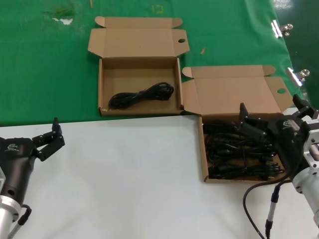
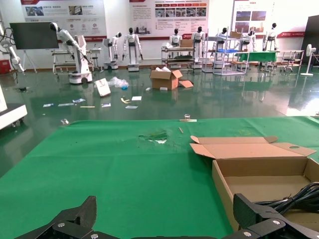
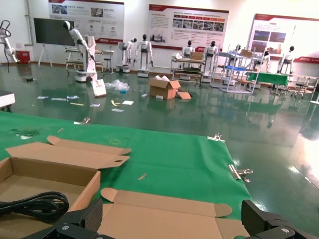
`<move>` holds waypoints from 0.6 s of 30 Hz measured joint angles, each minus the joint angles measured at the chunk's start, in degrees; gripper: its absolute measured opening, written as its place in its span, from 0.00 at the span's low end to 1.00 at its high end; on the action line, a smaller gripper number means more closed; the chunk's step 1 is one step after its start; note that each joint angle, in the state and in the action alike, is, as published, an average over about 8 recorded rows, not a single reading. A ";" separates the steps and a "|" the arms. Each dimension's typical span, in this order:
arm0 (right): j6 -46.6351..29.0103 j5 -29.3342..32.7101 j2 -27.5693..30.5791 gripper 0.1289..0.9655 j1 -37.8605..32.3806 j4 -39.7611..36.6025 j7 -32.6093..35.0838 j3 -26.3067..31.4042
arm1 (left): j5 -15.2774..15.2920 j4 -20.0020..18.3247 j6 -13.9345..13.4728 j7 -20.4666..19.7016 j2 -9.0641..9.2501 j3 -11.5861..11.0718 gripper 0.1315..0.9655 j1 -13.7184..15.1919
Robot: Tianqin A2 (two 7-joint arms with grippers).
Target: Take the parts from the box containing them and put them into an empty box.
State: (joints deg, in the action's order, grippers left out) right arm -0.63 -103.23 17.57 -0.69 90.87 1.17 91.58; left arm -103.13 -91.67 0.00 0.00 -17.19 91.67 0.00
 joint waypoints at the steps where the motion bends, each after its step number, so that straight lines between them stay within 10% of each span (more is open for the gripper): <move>1: 0.00 0.00 0.00 1.00 0.00 0.00 0.00 0.00 | 0.00 0.00 0.00 0.00 0.00 0.00 1.00 0.00; 18: 0.00 0.00 0.00 1.00 0.00 0.00 0.00 0.00 | 0.00 0.00 0.00 0.00 0.00 0.00 1.00 0.00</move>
State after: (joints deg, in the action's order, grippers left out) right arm -0.63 -103.23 17.57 -0.69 90.87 1.17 91.58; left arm -103.13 -91.67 0.00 0.00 -17.19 91.67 0.00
